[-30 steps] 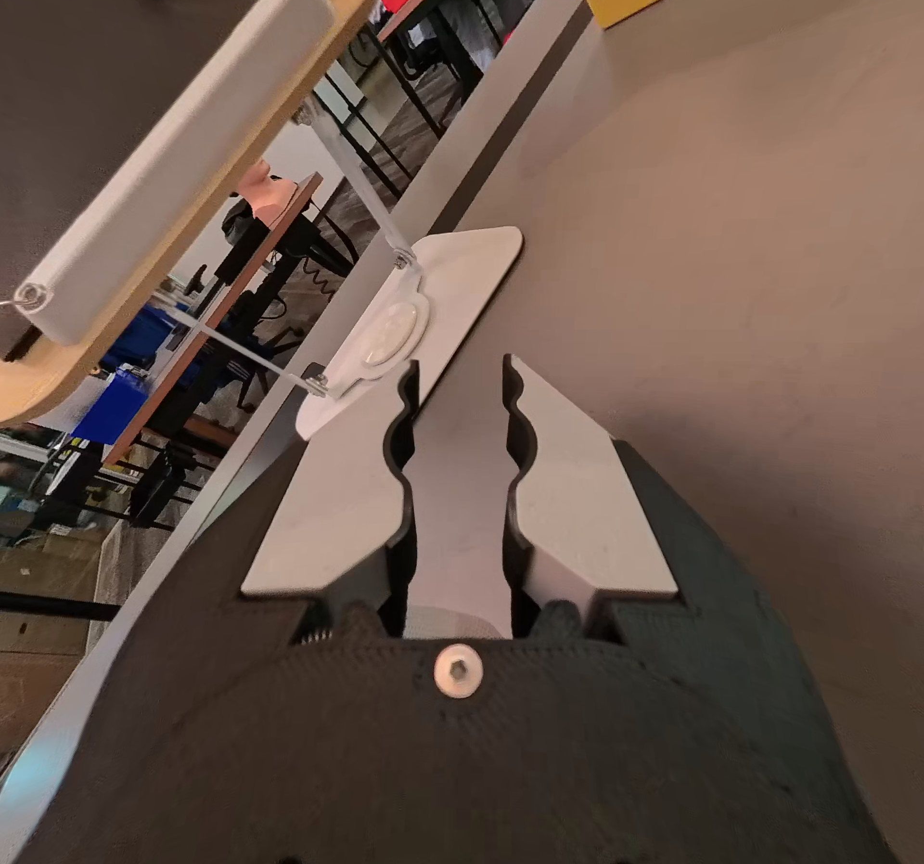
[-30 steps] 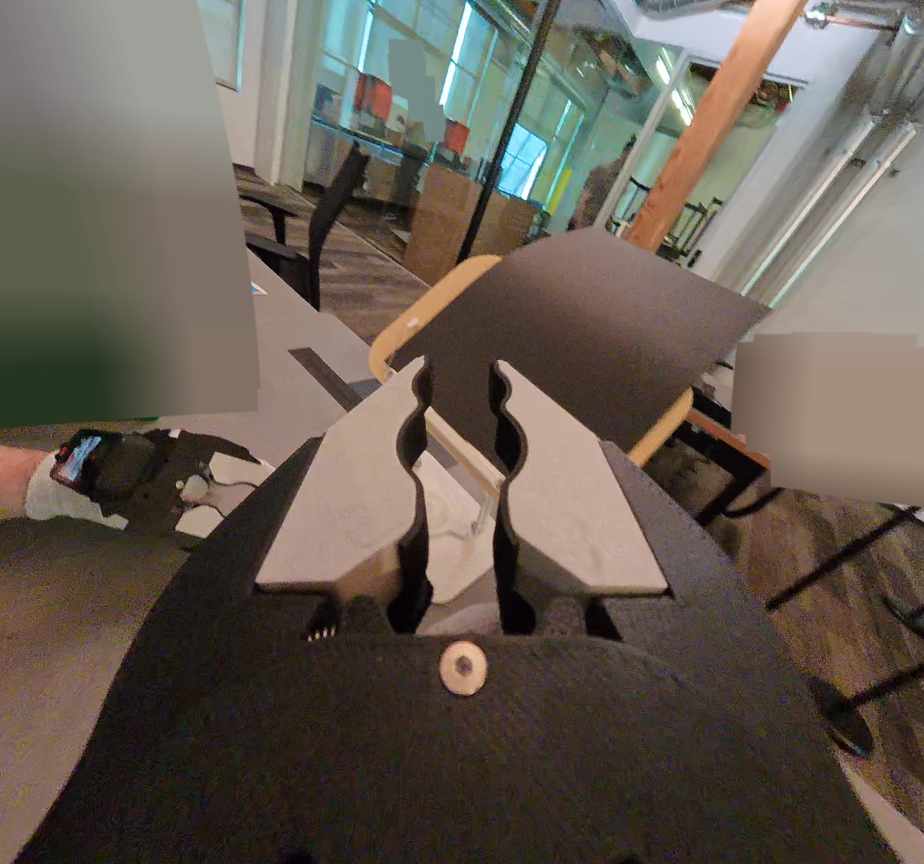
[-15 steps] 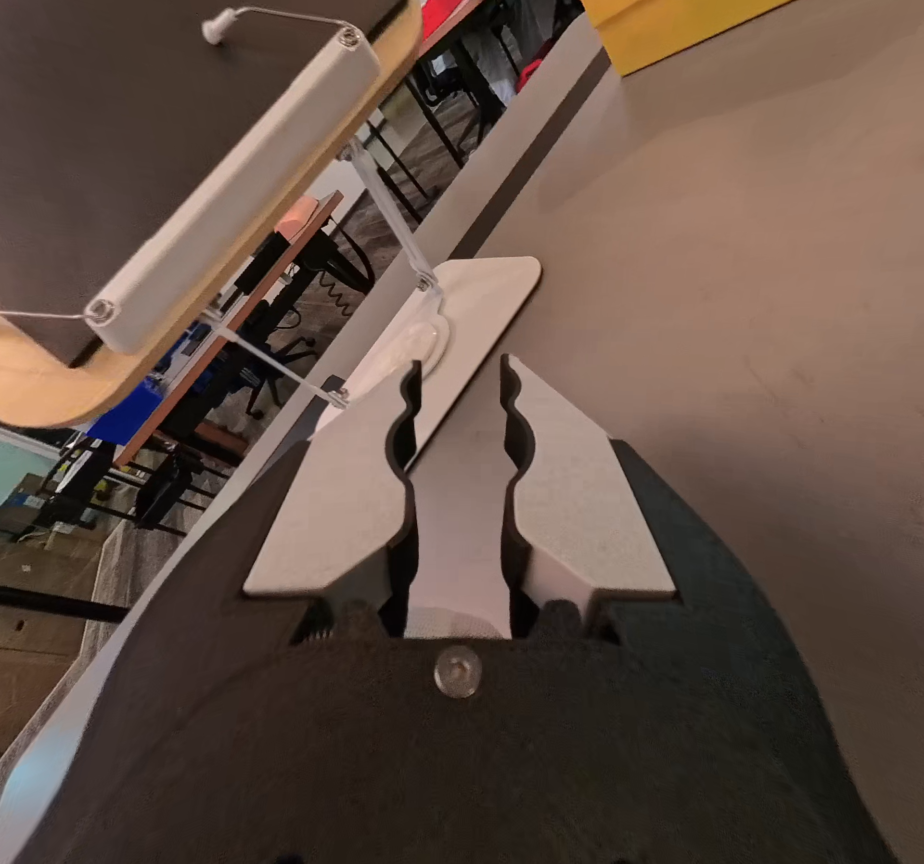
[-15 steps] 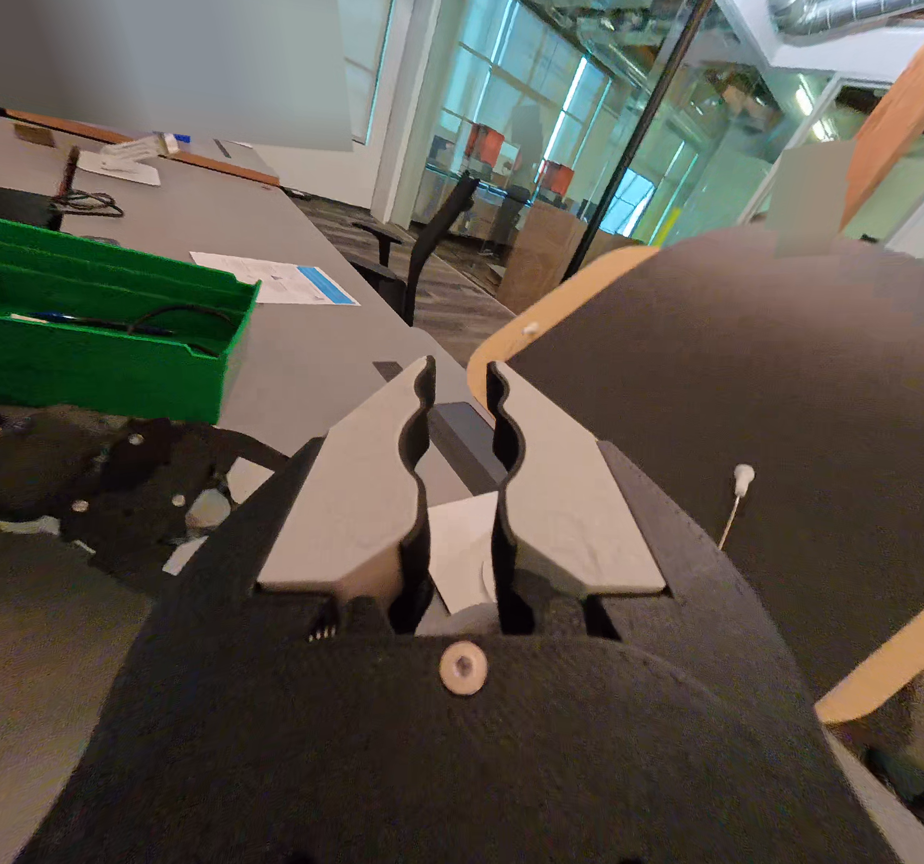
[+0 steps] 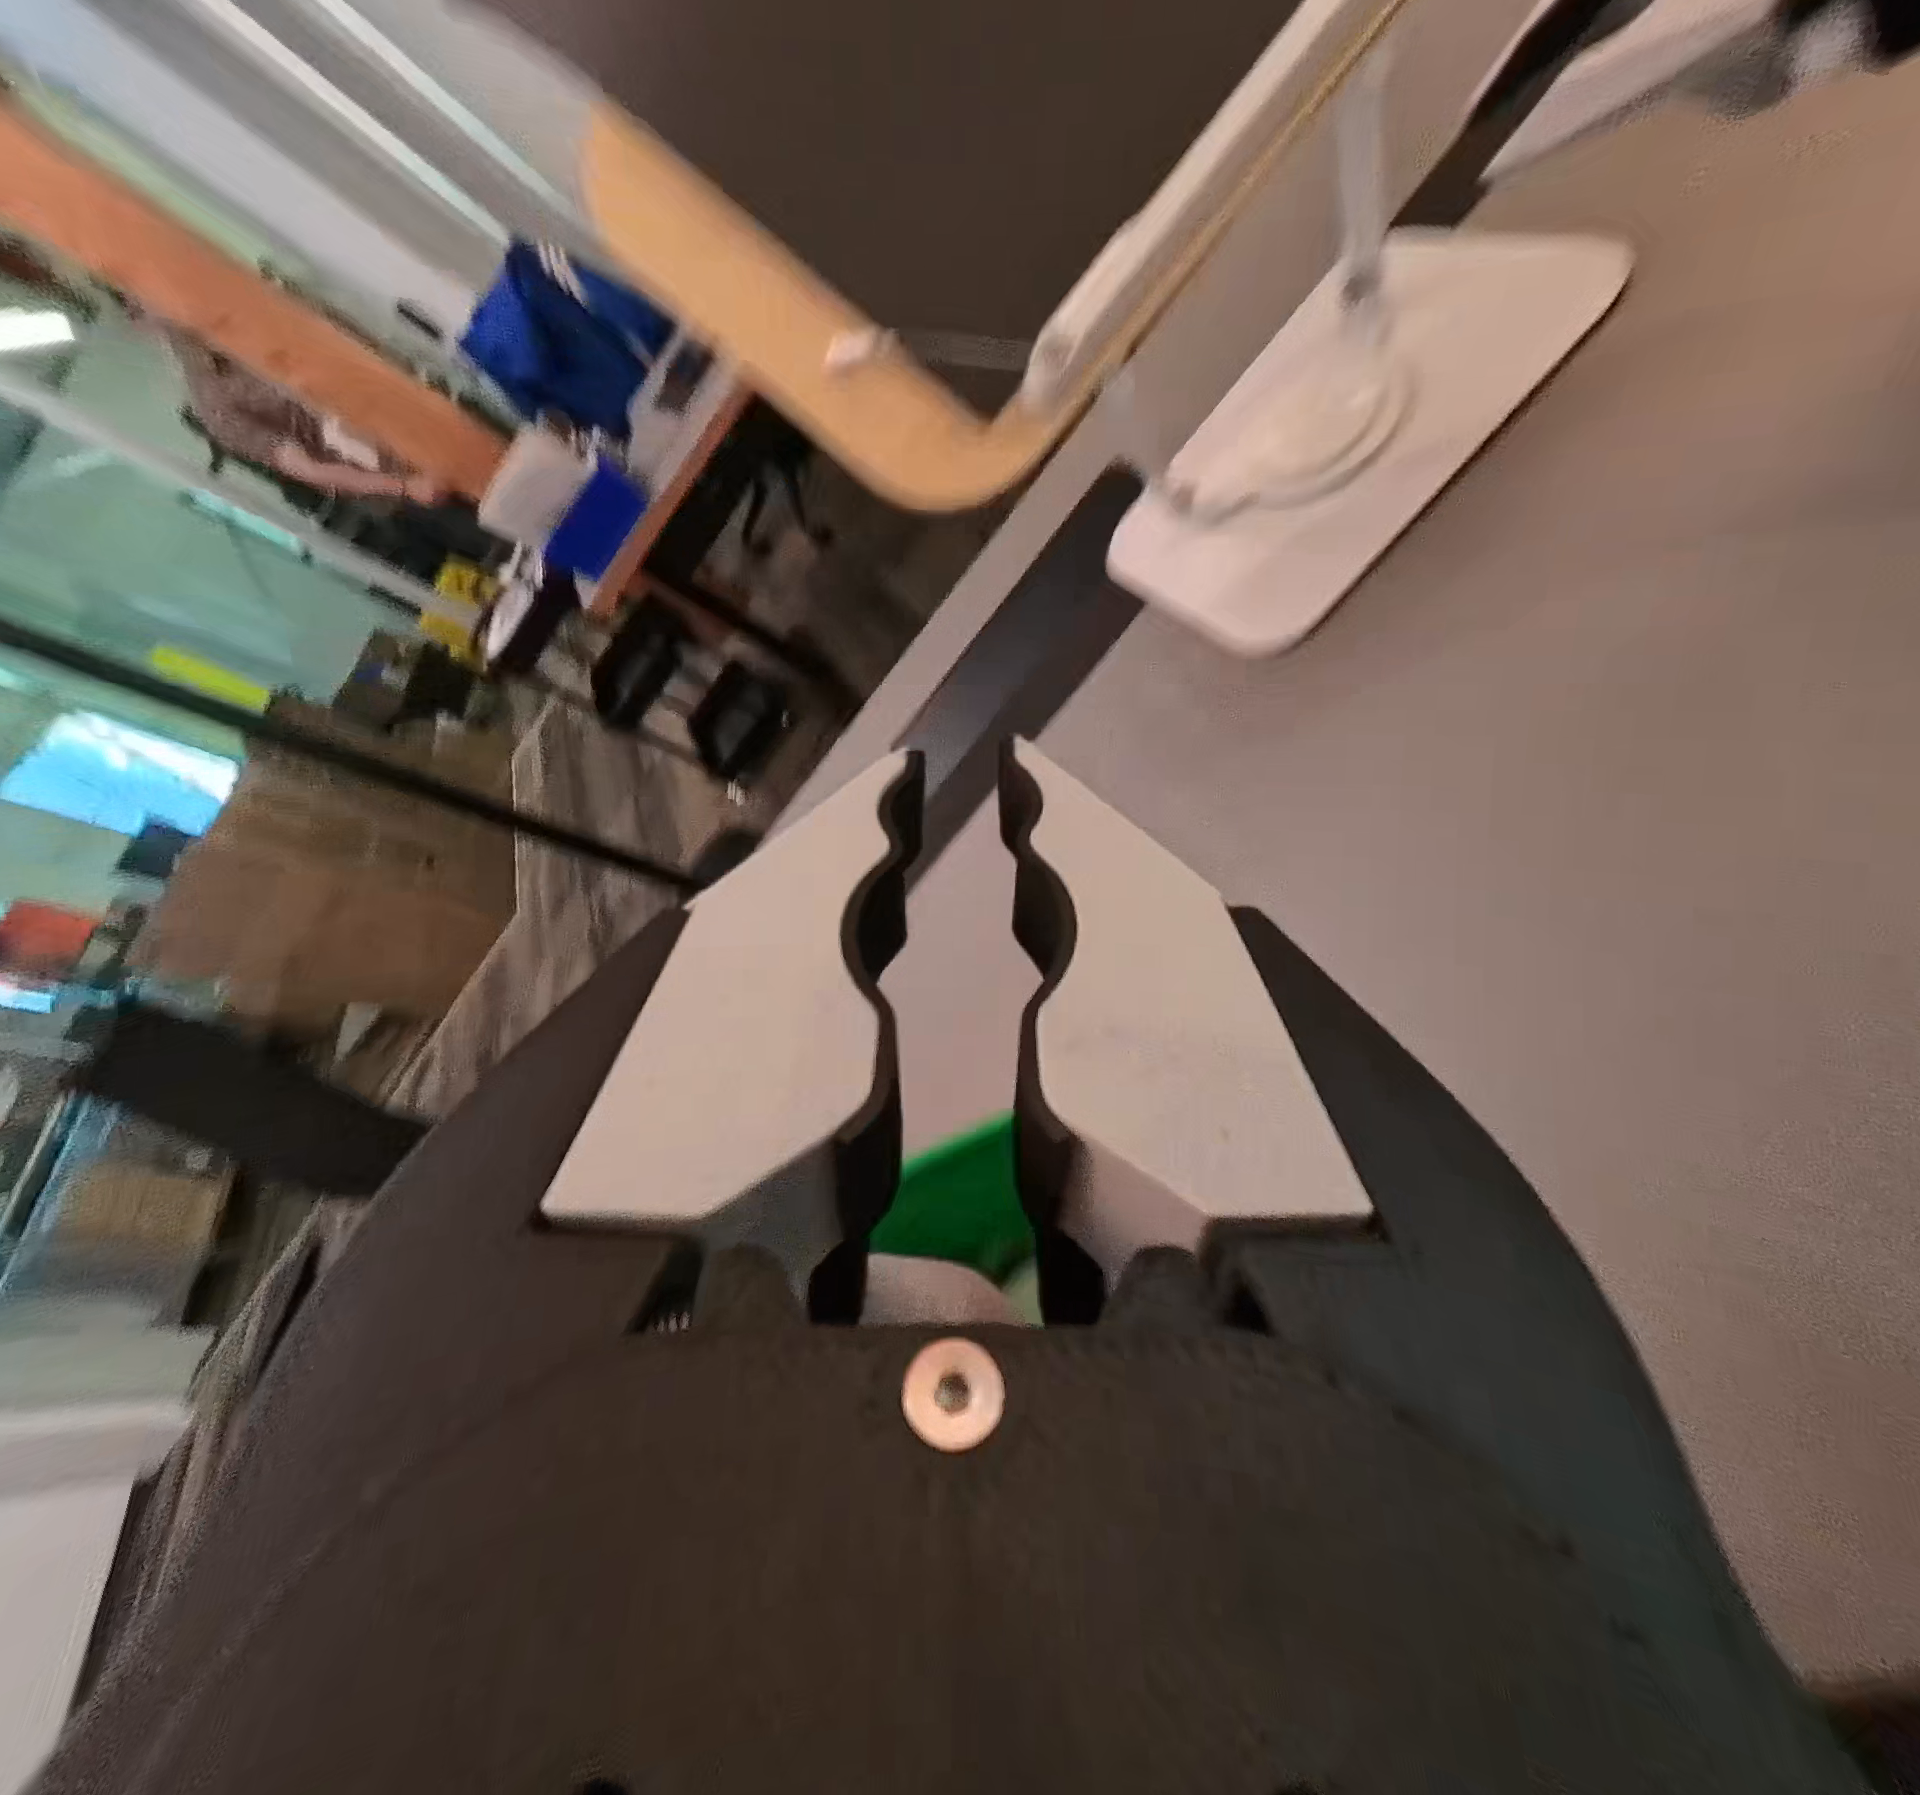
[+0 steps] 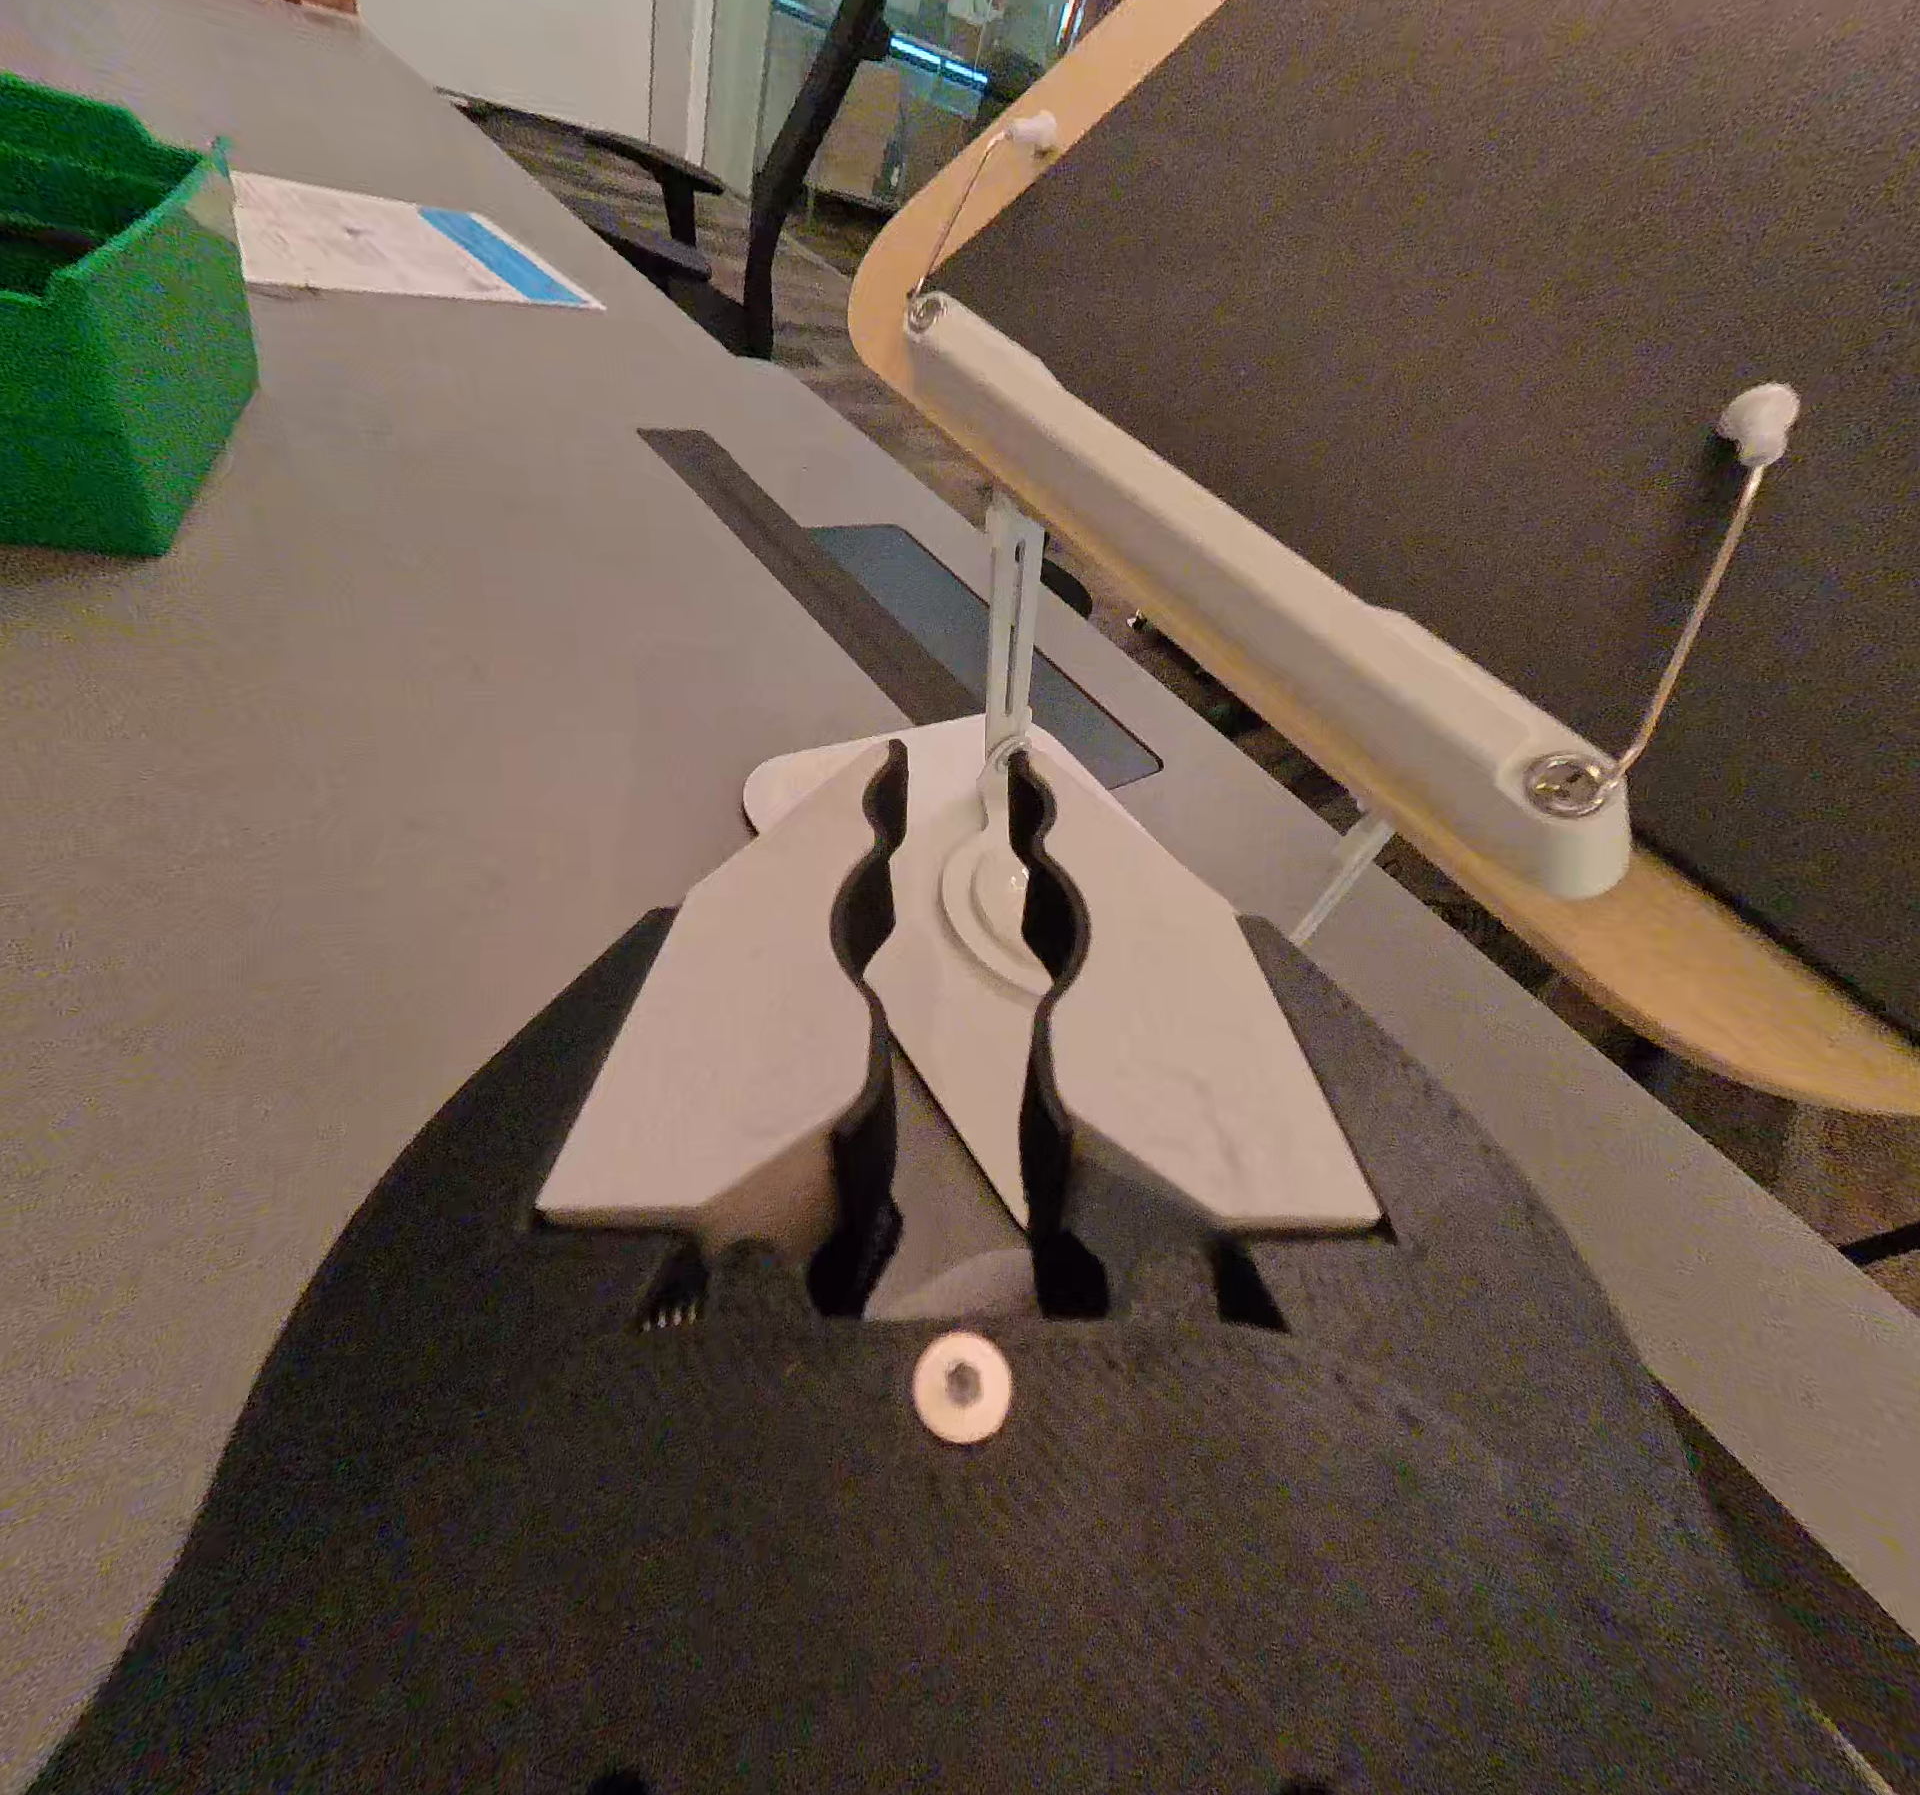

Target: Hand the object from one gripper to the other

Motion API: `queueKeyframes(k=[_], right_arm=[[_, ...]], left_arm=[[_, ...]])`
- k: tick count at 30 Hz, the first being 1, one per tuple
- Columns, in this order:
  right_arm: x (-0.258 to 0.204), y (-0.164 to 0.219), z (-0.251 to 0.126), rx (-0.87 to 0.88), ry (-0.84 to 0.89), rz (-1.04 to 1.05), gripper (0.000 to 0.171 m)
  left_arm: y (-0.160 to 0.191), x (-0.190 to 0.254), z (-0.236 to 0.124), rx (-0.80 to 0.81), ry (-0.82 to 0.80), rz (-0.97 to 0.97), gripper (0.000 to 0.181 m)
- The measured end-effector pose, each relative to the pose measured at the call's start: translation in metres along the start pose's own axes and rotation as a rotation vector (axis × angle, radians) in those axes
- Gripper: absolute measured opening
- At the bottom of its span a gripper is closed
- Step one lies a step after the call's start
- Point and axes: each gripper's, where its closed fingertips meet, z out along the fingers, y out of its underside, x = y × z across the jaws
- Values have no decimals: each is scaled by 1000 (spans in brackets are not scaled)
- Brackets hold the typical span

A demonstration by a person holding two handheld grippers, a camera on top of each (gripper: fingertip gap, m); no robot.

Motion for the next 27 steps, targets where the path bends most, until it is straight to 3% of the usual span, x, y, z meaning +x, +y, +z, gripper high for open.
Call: queueKeyframes(k=[5,8,12,18,27], right_arm=[[-7,15,8,-30,-25,12,17],[-13,20,12,-38,-42,8,16],[-21,31,17,-78,-61,-36,17],[-25,41,22,-105,-76,-54,17],[-25,42,22,-106,-80,-57,17]], left_arm=[[133,-47,-55,-350,-2,-96,14],[219,-43,-79,-596,47,-151,20],[293,-14,-95,-793,144,-268,17],[346,1,-101,-941,117,-376,27],[375,13,-94,-936,46,-638,43]])
